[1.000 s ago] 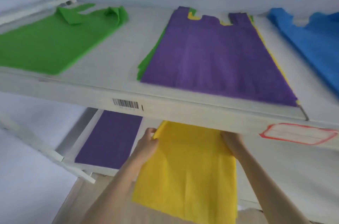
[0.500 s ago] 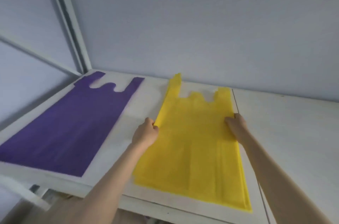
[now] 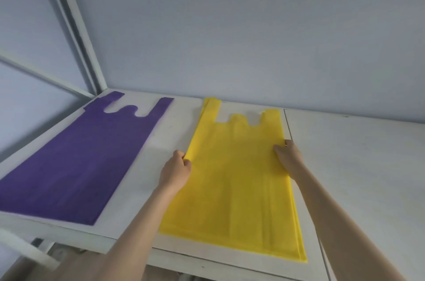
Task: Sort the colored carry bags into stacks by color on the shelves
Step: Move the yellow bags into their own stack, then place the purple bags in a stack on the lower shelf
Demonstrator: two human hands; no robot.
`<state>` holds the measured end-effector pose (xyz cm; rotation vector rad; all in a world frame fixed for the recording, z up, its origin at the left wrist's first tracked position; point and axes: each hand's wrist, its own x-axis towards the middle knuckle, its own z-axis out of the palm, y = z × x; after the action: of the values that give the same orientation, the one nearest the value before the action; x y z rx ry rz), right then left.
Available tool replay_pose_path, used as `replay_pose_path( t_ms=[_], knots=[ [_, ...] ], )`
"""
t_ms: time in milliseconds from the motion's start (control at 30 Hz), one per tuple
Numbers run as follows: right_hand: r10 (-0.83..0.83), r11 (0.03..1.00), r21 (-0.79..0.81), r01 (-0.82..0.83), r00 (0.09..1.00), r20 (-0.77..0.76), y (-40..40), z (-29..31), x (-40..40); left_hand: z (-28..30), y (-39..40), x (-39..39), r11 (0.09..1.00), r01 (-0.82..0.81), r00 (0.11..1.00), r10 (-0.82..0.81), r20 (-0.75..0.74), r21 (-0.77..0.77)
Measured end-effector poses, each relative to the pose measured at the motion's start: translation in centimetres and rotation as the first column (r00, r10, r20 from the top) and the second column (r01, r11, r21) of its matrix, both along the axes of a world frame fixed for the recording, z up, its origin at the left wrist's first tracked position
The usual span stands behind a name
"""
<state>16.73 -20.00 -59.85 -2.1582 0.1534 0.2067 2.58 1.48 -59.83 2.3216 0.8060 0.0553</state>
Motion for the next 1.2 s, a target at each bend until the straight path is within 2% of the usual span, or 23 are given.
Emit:
replay_pose_path(
  t_ms=[100, 167, 300, 400, 500, 667, 833, 1000, 1200],
  knots=[
    [-0.053, 0.994, 0.094, 0.053, 0.999, -0.004, -0.5, -0.1, -0.4, 0.1, 0.1, -0.3, 0.998, 0.004, 1.000, -0.002, 0.023, -0.061],
    [-0.058, 0.994, 0.099, 0.055, 0.998, 0.027, -0.6, -0.2, -0.5, 0.1, -0.1, -0.3, 0.999, 0.018, 0.999, -0.016, 0.034, -0.036],
    [0.087, 0.989, -0.128, -0.075, 0.992, 0.094, -0.1, 0.8, -1.6, 0.8, -0.4, -1.0, 0.967, 0.066, 0.992, -0.037, -0.121, 0.248],
    [0.155, 0.951, -0.276, -0.140, 0.987, 0.035, -0.4, 3.0, -3.7, 2.7, -0.9, -2.7, 0.962, 0.132, 0.972, -0.078, -0.222, 0.241],
    [0.251, 0.921, -0.293, -0.258, 0.966, -0.061, -0.6, 6.5, -6.7, 6.0, -2.0, -5.0, 0.934, 0.214, 0.940, -0.118, -0.319, 0.285],
    [0.326, 0.874, -0.316, -0.369, 0.928, -0.181, -1.9, 14.6, -12.4, 14.8, -4.7, -9.0, 0.881, 0.356, 0.878, -0.202, -0.434, 0.311],
    [0.395, 0.790, -0.395, -0.468, 0.882, -0.256, -4.1, 24.5, -18.0, 25.1, -7.0, -12.7, 0.837, 0.494, 0.792, -0.321, -0.520, 0.235],
    [0.426, 0.753, -0.440, -0.489, 0.872, -0.240, -6.4, 34.1, -21.8, 35.3, -8.8, -15.3, 0.817, 0.547, 0.774, -0.411, -0.481, 0.183],
    [0.448, 0.730, -0.455, -0.510, 0.860, -0.245, -8.4, 43.9, -25.0, 44.4, -11.0, -17.5, 0.798, 0.592, 0.745, -0.489, -0.454, 0.113]
  ],
)
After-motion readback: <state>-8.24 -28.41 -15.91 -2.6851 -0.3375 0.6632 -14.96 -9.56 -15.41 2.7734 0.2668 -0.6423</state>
